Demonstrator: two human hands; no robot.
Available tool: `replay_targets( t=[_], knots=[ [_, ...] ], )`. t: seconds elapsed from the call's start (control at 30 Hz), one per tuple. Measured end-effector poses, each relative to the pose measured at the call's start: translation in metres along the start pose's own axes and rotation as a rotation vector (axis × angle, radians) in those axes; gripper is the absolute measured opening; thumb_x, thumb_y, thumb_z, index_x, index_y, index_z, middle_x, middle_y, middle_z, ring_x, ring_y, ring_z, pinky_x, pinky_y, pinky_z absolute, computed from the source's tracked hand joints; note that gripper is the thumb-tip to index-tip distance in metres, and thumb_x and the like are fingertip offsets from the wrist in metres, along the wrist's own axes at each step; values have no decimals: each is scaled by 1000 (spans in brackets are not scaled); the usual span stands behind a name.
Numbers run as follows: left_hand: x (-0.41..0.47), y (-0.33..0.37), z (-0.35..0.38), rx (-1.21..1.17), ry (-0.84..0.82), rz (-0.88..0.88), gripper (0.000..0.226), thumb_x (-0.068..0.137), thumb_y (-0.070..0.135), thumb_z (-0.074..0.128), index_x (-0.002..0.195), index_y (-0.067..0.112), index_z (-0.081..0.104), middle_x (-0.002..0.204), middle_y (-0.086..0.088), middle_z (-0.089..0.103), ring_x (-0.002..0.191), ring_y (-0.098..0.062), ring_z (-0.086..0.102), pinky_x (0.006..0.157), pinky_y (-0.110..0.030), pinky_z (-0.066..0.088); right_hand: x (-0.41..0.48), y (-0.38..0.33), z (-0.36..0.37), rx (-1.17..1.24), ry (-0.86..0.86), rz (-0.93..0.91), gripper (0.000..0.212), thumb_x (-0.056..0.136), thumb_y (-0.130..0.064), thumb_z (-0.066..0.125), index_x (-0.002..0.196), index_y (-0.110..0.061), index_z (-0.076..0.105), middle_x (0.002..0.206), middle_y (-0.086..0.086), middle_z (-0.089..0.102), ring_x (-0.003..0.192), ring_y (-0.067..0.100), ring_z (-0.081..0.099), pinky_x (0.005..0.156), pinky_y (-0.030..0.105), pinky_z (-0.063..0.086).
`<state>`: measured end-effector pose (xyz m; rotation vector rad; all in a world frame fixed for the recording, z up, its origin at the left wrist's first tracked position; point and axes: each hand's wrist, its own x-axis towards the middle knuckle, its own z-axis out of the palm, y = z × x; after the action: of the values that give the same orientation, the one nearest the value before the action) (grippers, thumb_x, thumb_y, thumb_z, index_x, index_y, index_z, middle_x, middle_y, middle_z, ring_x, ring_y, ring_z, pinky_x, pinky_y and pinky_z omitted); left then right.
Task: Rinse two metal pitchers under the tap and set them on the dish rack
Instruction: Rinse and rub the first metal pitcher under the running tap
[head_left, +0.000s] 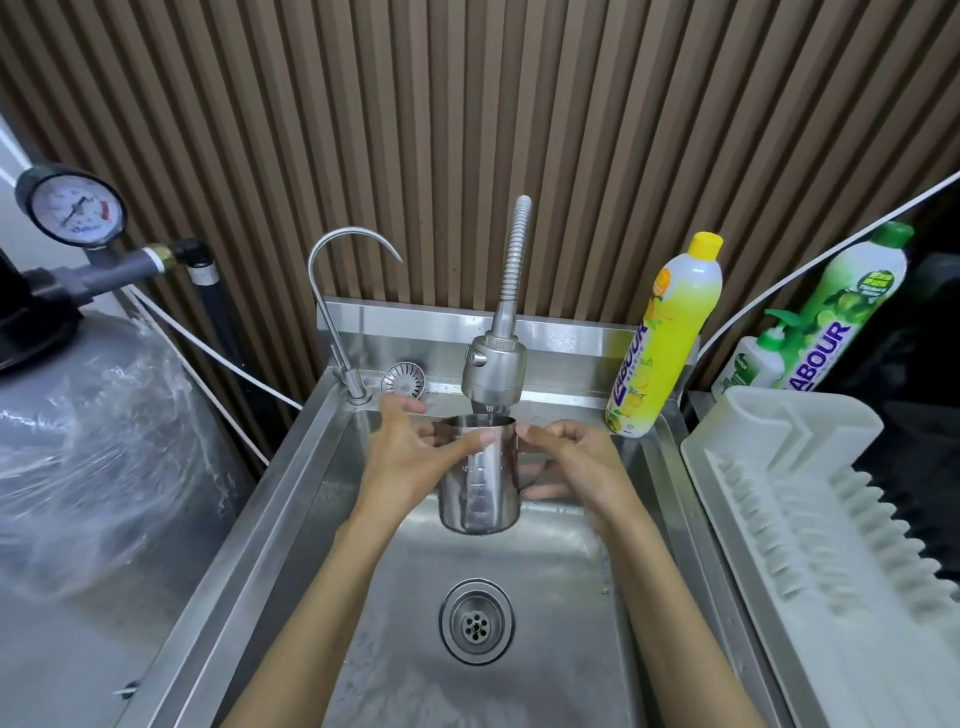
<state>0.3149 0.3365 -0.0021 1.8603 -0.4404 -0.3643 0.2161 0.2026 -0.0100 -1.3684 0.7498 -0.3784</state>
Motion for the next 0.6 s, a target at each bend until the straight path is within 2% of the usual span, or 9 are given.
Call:
replay_targets(
  t=[0.07,0.13,0.2,0.27,0.33,0.4,0.5,0.57,0.6],
  knots=[
    [1,-5,3,-172,-97,-89,62,64,19,84,107,12,38,101,-6,65,80,-6,62,65,-11,46,-2,-7,-3,-143,91,-48,27,75,-22,76,66,-11,53,62,2,60,49,14,63,48,37,58],
    [0,-10,9,-400,-198,-175,66,65,6,82,114,9,38,101,-8,68,86,-14,63,82,-21,49,-5,-14,-6,-312,170,-131,30,74,-25,77,60,-13,52,62,4,63,54,18,61,57,44,59],
    [0,-14,16,-561,-263,-222,61,70,-3,75,121,4,42,92,-3,73,92,-19,64,98,-34,46,-10,-20,-8,-481,234,-241,32,72,-29,77,55,-19,52,66,5,67,64,26,64,67,49,57],
    [0,-15,21,-613,-337,-197,40,79,-6,64,116,4,52,88,2,75,88,-12,67,98,-31,47,-18,-26,-10,-582,271,-331,31,74,-30,75,56,-21,51,67,3,67,70,27,65,71,43,55],
    [0,-13,25,-649,-386,-155,36,81,-6,60,114,7,57,100,0,73,94,-10,67,94,-24,49,-24,-34,-12,-627,288,-393,29,76,-27,74,59,-22,51,73,1,68,75,21,66,72,33,52],
    [3,-10,27,-656,-372,-100,41,80,-7,60,117,8,56,112,-4,68,104,-14,63,96,-22,47,-23,-36,-13,-551,274,-426,27,78,-22,72,62,-21,50,84,3,72,80,16,68,75,33,54],
    [6,-3,30,-609,-260,28,54,74,-9,66,124,8,53,119,-3,64,114,-13,58,98,-19,45,-10,-27,-17,-244,152,-386,24,82,-9,68,67,-15,50,103,5,72,84,7,68,83,33,56],
    [7,2,29,-588,-172,82,65,70,-13,69,128,13,50,124,4,60,115,-4,56,102,-19,41,-1,-17,-16,-5,46,-354,23,85,-5,63,70,-14,48,109,2,70,91,9,68,91,35,52],
    [6,5,28,-568,-134,114,68,69,-14,69,123,22,51,122,12,58,111,5,56,101,-16,40,3,-12,-14,110,-10,-337,23,87,-4,59,71,-13,47,111,0,68,95,11,67,93,35,51]
  ],
)
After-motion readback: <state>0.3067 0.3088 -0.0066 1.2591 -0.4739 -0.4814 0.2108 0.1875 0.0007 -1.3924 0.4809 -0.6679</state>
